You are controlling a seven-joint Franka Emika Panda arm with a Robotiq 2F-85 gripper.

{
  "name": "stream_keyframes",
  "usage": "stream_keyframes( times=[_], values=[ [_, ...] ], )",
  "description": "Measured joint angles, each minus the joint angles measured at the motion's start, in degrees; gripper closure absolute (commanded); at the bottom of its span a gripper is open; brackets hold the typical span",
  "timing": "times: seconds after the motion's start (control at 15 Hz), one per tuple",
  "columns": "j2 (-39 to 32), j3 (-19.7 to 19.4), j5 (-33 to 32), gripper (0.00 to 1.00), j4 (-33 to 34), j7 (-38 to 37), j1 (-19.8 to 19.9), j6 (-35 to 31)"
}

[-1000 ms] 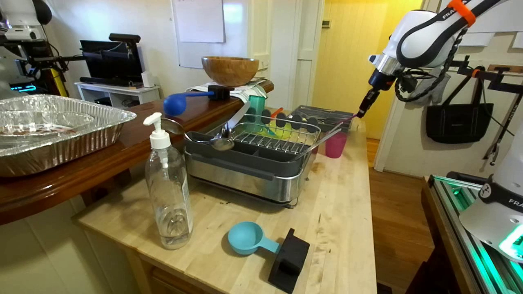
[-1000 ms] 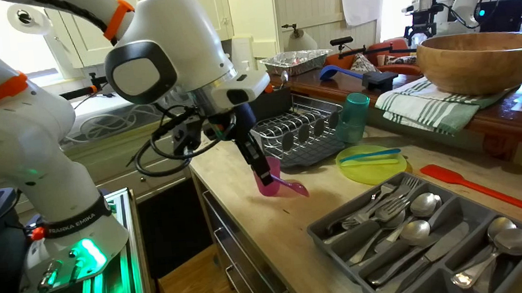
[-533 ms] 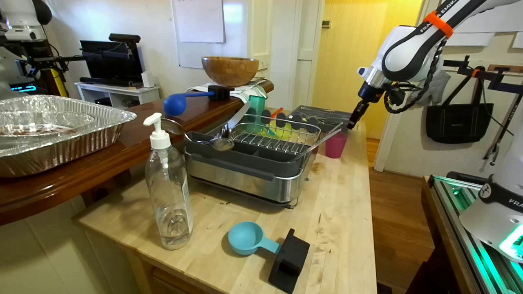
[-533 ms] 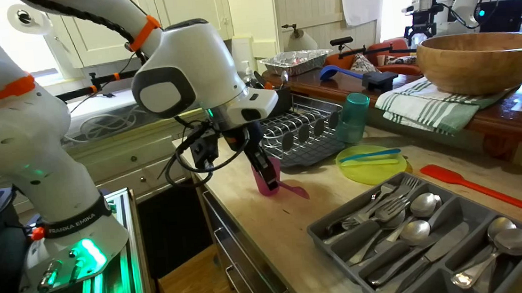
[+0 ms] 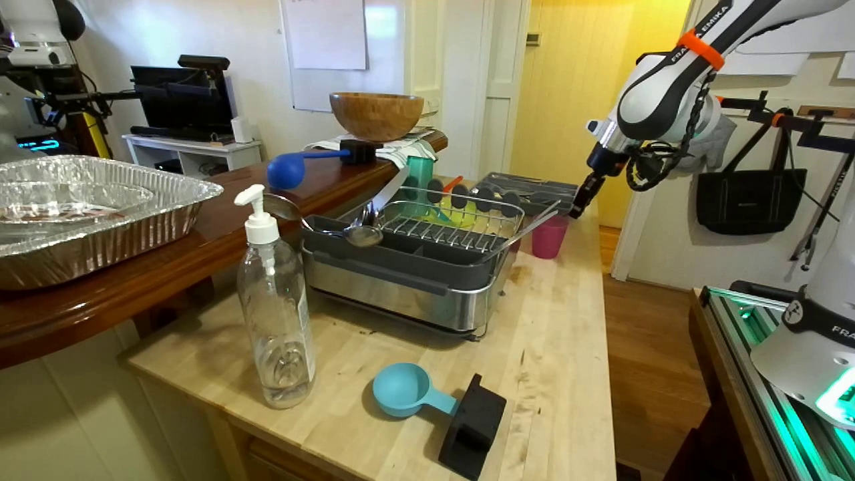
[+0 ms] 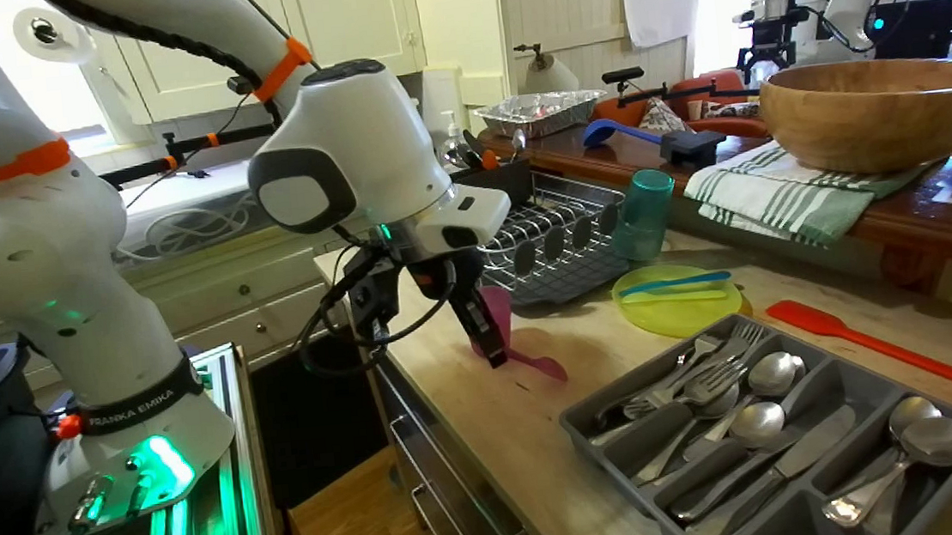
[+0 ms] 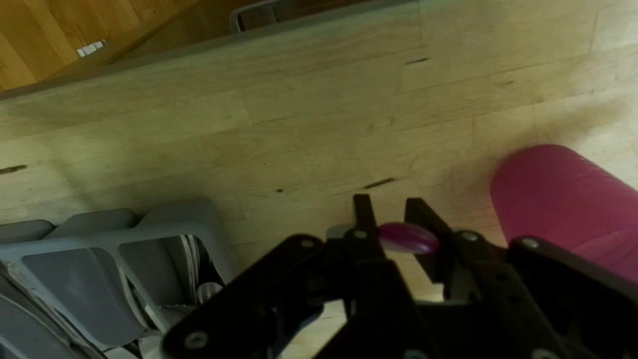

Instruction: Take the purple spoon out of the purple cup then place it back in the cup.

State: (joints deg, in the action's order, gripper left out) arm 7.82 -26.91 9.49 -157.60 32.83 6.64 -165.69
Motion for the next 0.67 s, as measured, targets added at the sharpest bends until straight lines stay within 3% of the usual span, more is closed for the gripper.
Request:
stream_keyframes(
  times=[0.13,0.53,0.67],
  values=[
    [-0.18,-0.32,0.89,0.46,0.01,0.86,0.0,-0.13],
    [-1.6,-0.7,1.25,0.03,0.16,1.38,0.04,-0.7],
    [-1.82,-0.7,1.22,0.0,0.18,1.42,0.07,-1.5]
  ],
)
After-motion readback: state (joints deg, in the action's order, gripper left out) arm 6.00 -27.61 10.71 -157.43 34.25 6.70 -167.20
